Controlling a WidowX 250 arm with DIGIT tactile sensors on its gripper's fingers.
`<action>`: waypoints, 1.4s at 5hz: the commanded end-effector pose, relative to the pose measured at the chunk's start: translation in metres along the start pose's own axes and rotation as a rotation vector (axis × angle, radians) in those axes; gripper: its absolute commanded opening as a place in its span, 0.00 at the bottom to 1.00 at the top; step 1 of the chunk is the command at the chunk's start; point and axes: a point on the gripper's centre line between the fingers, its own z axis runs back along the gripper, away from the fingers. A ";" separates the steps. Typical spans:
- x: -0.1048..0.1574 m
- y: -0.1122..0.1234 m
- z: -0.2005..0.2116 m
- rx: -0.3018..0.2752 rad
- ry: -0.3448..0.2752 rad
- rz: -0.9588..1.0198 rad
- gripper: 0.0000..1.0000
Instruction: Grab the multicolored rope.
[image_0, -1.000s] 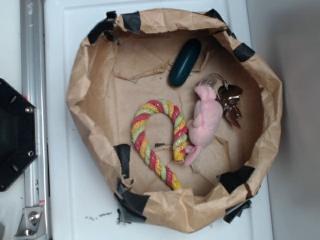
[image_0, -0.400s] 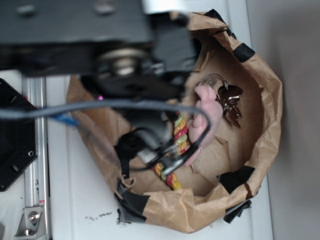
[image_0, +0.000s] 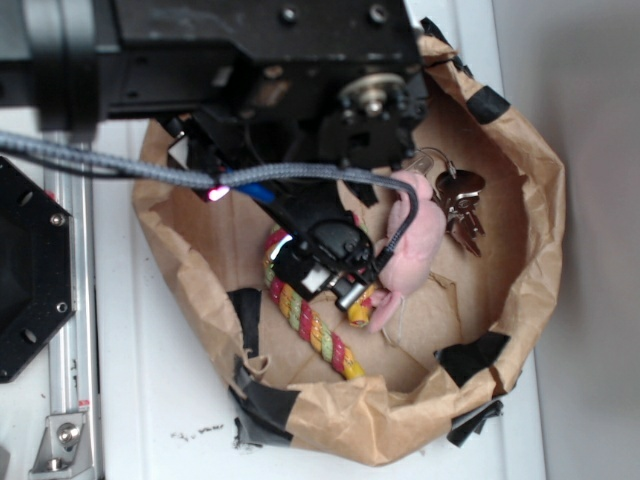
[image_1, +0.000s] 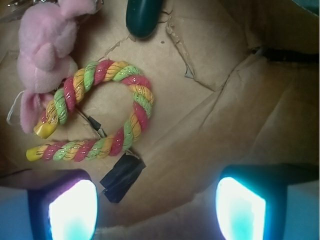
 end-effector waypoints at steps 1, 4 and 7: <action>0.004 0.011 0.005 -0.025 -0.027 0.027 1.00; 0.011 -0.018 -0.060 -0.063 -0.125 0.044 1.00; 0.051 -0.006 -0.089 -0.255 -0.204 0.104 1.00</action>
